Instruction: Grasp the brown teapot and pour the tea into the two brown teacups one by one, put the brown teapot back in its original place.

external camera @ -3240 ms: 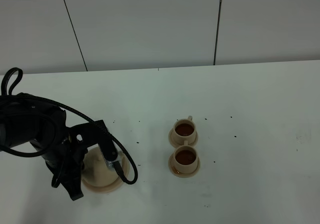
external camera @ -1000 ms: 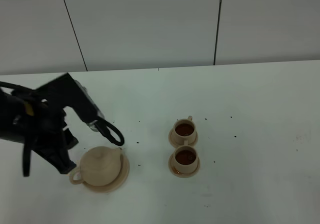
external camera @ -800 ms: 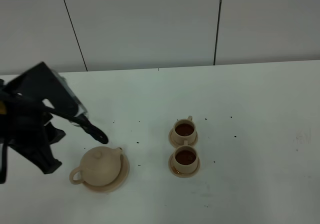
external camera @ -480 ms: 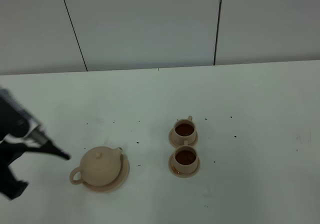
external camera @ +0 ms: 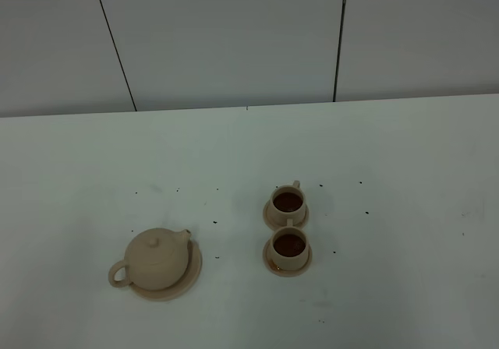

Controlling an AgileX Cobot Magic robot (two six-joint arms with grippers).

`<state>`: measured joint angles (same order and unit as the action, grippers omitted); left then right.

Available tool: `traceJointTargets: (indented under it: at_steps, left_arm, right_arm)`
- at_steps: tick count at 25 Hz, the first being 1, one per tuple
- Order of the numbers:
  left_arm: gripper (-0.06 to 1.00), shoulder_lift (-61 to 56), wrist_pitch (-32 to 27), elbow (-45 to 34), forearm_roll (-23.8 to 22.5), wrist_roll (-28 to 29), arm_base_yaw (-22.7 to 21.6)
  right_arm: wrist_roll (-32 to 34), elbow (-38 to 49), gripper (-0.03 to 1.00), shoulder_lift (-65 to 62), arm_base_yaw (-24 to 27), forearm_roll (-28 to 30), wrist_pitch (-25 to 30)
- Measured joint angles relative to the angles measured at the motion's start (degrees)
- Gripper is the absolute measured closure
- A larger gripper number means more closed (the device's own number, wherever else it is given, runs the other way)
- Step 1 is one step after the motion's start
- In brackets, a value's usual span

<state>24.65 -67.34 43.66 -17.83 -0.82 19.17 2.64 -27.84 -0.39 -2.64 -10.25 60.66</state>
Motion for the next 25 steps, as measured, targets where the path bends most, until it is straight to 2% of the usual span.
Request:
traceJointTargets:
  at_steps: [7, 14, 25]
  left_arm:
    - [0.54, -11.8, 0.7, -9.2, 3.2, 3.7, 0.0]
    - [0.54, -16.6, 2.0, -11.8, 5.4, 4.1, 0.0]
    - [0.59, -17.9, 0.0, -11.8, -0.4, 12.6, 0.0]
  right_arm:
    - [0.0, 0.0, 0.73, 0.0, 0.0, 0.0, 0.0]
    - [0.0, 0.0, 0.73, 0.0, 0.0, 0.0, 0.0]
    - [0.0, 0.0, 0.73, 0.0, 0.0, 0.0, 0.0]
